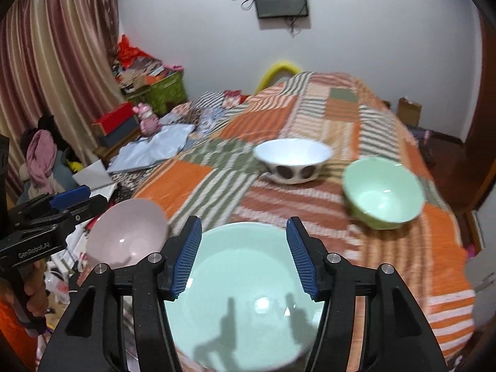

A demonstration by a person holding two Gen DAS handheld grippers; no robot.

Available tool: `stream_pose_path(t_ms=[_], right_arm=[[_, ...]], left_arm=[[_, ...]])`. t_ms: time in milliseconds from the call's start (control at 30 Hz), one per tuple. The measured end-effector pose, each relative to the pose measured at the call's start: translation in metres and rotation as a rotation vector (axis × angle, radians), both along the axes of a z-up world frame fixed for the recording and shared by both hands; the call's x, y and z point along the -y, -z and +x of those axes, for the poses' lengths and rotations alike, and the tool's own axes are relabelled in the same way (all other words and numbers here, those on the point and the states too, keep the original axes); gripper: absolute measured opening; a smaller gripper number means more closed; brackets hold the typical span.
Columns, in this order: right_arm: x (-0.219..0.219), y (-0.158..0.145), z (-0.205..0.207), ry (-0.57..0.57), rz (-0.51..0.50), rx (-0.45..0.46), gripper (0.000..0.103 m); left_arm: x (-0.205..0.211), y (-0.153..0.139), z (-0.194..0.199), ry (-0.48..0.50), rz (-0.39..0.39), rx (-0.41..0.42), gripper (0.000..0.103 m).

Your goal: Organize plates and bowls

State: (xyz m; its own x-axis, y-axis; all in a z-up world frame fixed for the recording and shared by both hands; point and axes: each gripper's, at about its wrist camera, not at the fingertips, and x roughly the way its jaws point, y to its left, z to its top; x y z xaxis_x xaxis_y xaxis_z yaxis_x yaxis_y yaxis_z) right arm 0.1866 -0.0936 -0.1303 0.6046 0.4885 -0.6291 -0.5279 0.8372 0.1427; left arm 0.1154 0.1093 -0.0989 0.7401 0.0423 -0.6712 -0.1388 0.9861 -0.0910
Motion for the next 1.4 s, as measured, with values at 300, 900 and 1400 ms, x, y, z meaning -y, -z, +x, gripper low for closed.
stream_pose_path(t_ms=[300,900,1400], right_arm=[[0.057,-0.017,0.012,0.095,-0.007,0.076,0.059],[0.13,0.005,0.099,0.253,-0.044,0.033,0.065],[0.15,0.071,0.171,0.247,-0.042,-0.18,0.031]], left_arm=[[0.058,-0.012,0.047,0.065,-0.01,0.004,0.07],[0.131,0.007,0.158,0.147,0.004,-0.063,0.078],[0.161,0.08,0.24,0.192,-0.047,-0.224,0.078]])
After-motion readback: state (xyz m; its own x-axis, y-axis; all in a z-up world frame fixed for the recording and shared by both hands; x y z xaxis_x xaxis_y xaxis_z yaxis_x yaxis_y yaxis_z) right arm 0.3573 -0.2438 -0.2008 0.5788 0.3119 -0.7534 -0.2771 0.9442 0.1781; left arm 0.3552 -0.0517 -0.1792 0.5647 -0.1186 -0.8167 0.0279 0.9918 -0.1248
